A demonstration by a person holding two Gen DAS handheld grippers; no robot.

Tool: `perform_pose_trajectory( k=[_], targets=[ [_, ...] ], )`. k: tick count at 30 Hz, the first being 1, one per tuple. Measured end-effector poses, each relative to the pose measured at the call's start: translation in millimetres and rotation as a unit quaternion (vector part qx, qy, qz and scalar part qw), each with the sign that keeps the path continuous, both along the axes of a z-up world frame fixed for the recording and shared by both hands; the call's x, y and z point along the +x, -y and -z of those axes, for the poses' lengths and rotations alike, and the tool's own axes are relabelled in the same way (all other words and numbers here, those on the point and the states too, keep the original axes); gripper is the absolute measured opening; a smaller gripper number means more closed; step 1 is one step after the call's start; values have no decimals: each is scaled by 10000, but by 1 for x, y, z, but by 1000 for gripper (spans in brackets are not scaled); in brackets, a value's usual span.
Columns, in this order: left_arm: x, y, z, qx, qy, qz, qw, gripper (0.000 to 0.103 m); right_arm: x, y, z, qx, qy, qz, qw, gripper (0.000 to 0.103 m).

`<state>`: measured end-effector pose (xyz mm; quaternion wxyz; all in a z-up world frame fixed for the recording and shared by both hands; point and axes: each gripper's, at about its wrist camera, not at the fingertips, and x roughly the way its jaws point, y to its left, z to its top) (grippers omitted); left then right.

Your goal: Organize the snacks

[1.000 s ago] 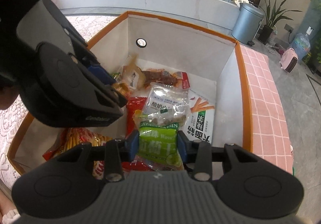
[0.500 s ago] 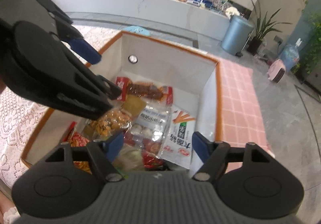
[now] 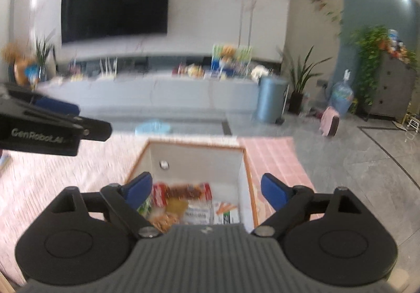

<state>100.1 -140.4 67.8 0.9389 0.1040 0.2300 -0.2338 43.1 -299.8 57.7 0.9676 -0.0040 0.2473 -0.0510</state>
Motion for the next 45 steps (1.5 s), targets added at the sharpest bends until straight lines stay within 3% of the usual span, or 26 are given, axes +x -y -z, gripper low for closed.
perform_pose_trajectory(
  k=[5, 7, 13, 16, 20, 23, 30, 35, 45],
  targets=[
    [-38, -18, -8, -438, 411, -380, 9975, 77, -42, -13, -12, 135, 602, 243, 9978, 98],
    [-50, -22, -7, -537, 530, -587, 9954, 87, -58, -19, -15, 170, 815, 352, 9959, 100],
    [-79, -36, 4, -931, 924, -1116, 9851, 89, -99, -39, -14, 42, 1206, 468, 9916, 100],
    [-89, -41, 14, -902, 1200, -1430, 9783, 89, -119, -46, -11, 123, 1348, 460, 9897, 100],
    [-100, -40, 31, -550, 1444, -1688, 9734, 89, -138, -51, 3, 182, 1479, 414, 9880, 100],
    [-105, -37, 48, -407, 1359, -1715, 9749, 89, -142, -57, 18, 73, 1452, 278, 9890, 100],
    [-99, -28, 85, 12, 664, -1656, 9840, 89, -136, -63, 61, -46, 1026, 122, 9946, 100],
    [-99, -25, 101, 184, 410, -1621, 9858, 89, -131, -59, 86, -263, 734, 295, 9965, 100],
    [-97, -27, 119, 268, 21, -1606, 9867, 89, -120, -52, 98, -102, 553, 311, 9979, 100]
  ],
)
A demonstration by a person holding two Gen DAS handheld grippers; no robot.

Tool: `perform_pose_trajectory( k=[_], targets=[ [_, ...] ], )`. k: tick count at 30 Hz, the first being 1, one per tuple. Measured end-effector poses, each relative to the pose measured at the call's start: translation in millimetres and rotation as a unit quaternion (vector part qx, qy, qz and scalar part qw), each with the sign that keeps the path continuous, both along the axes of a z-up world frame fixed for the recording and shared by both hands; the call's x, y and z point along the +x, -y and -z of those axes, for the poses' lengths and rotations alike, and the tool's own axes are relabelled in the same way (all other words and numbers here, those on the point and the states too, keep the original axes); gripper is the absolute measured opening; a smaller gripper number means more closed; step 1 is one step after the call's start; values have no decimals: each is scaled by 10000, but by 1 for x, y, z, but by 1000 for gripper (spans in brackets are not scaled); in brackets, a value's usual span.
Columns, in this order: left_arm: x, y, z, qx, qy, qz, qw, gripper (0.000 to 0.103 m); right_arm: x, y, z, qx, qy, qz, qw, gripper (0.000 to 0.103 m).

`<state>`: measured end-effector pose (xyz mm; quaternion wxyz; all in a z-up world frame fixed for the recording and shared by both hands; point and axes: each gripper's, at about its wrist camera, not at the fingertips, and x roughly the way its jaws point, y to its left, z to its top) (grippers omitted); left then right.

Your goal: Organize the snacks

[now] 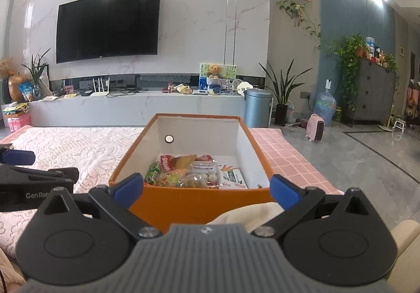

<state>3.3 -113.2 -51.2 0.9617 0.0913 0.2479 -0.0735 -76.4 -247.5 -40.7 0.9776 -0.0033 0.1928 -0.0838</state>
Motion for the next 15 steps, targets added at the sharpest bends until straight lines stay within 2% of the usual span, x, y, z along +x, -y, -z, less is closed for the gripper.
perform_pose_trajectory(
  k=[15],
  targets=[
    [-2, 0, -4, -11, -112, -56, 9999, 89, 1, 2, 0, 78, 29, 28, 10000, 100]
  ],
)
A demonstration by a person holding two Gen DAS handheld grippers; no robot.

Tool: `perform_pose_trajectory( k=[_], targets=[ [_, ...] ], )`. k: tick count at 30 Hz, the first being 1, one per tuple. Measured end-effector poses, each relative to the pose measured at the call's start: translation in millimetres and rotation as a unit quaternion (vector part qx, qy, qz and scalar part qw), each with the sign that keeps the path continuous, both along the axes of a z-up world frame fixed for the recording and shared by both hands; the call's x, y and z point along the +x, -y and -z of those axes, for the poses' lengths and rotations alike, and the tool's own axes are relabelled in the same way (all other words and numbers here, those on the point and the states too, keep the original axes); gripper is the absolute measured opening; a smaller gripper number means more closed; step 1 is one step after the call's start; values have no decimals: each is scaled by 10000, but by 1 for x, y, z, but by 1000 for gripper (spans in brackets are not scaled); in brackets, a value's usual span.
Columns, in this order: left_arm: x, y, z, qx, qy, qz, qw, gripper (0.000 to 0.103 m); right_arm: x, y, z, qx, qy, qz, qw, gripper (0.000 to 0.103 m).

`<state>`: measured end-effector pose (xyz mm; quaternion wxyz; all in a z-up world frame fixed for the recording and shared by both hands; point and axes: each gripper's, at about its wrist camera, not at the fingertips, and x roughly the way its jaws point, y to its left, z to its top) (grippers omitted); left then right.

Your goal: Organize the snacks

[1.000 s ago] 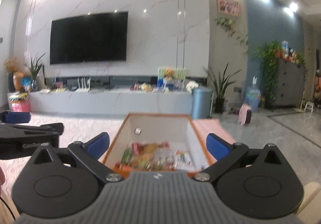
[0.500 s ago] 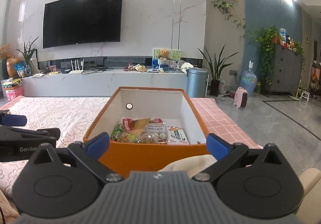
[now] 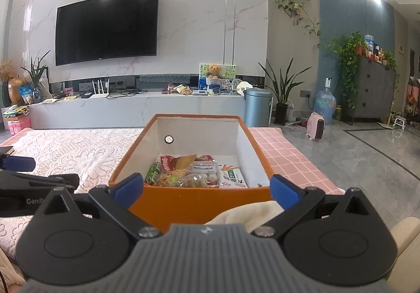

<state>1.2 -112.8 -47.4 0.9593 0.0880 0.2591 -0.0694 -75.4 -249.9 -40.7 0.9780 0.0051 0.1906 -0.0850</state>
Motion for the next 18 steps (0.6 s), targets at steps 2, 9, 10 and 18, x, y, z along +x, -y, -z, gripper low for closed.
perform_pose_trajectory(
  k=[2, 9, 10, 18],
  targets=[
    [1, -1, -1, -10, -3, -19, 10000, 89, 0, 0, 1, 8, -3, 2, 10000, 100],
    [1, -3, -2, -75, -33, -37, 10000, 89, 2, -2, 2, -9, -10, 26, 10000, 100],
    [1, -3, -2, -80, -31, -43, 10000, 89, 2, -2, 2, -16, -6, 24, 10000, 100],
    [1, -4, -3, -82, -20, -65, 9999, 89, 3, -2, 3, -28, -12, 27, 10000, 100]
  ],
)
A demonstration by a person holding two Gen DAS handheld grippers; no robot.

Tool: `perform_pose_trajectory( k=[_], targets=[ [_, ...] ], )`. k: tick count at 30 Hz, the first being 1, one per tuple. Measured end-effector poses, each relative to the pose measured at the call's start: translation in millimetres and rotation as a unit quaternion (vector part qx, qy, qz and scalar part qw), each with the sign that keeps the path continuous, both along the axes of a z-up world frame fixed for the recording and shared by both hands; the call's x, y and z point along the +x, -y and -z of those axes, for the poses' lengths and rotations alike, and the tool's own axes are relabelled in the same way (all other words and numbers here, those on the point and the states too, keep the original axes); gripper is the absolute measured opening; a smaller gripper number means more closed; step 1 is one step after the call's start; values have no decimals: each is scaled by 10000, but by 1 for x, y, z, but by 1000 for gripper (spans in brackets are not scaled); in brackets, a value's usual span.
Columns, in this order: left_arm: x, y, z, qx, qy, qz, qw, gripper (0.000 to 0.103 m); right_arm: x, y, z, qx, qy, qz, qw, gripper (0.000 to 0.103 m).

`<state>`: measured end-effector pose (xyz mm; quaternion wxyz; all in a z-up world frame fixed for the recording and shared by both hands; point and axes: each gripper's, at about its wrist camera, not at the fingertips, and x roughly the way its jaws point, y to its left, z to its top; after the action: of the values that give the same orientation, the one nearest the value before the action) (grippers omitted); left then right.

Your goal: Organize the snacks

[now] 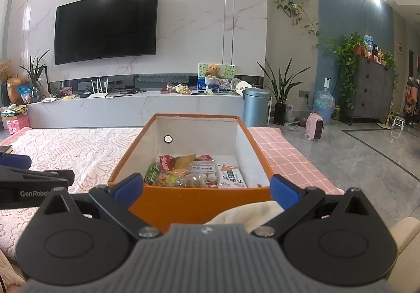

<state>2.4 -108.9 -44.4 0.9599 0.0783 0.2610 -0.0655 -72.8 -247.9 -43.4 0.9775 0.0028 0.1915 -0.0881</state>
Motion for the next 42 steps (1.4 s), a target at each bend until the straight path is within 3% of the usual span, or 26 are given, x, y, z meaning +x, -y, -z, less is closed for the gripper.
perform_pose_trajectory(
  k=[42],
  targets=[
    [-1, -2, -2, 1, 1, -46, 10000, 89, 0, -2, 2, -20, 29, -8, 10000, 100]
  ],
)
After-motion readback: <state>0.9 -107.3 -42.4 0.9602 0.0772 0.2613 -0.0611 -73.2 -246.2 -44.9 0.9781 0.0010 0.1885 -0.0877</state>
